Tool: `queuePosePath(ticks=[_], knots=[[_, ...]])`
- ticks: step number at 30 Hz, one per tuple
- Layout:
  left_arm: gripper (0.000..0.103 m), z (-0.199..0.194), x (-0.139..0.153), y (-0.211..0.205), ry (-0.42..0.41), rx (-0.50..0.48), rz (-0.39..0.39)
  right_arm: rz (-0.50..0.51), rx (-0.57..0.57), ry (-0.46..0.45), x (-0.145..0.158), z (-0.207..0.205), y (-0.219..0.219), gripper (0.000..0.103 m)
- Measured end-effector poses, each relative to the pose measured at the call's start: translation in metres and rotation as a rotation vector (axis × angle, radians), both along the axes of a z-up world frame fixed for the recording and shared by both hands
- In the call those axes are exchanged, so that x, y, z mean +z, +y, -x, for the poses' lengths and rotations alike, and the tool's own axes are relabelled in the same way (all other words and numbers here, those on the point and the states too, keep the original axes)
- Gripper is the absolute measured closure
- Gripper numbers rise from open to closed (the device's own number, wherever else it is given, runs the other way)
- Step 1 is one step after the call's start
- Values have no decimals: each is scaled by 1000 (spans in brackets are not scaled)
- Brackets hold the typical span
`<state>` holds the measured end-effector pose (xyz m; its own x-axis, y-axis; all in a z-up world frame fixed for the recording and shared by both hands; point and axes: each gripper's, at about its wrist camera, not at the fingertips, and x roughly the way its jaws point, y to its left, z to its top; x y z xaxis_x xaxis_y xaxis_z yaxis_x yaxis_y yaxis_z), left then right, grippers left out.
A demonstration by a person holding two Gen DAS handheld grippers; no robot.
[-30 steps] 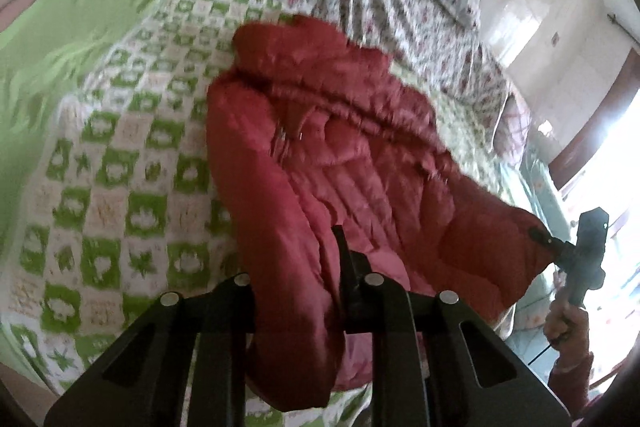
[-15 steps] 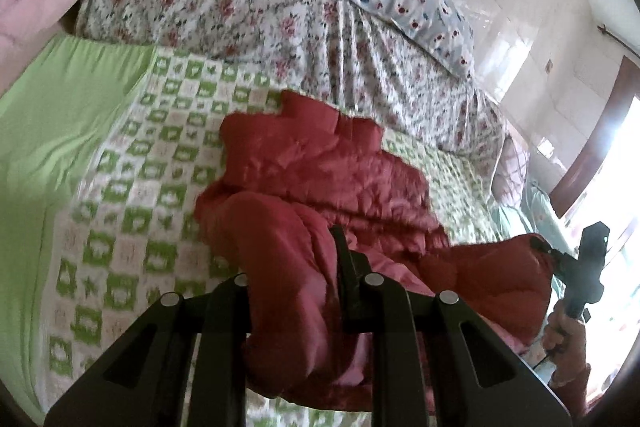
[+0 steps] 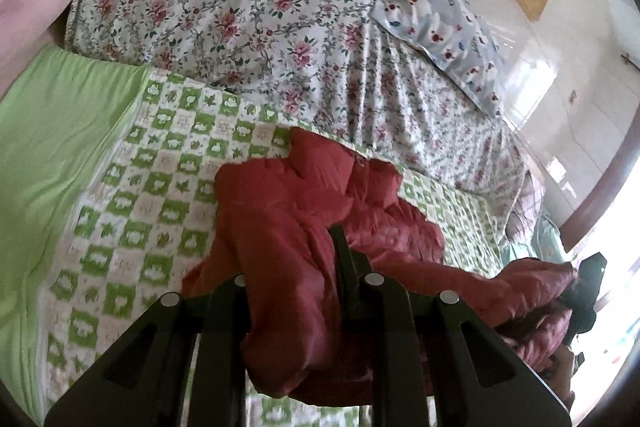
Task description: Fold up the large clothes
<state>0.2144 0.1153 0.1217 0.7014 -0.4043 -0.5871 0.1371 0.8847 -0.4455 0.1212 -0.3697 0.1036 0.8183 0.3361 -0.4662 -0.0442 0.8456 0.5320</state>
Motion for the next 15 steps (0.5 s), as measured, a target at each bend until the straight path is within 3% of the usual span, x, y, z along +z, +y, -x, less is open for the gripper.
queuePosePath(ticks=[7,15], knots=[[85,-69,-9,-12,59,45,-22,-32,-42,50,-12,-65,-11,79],[84,-141,-49,-21,149,91,-59,-79,-122,128,-54,-126,-27,77]])
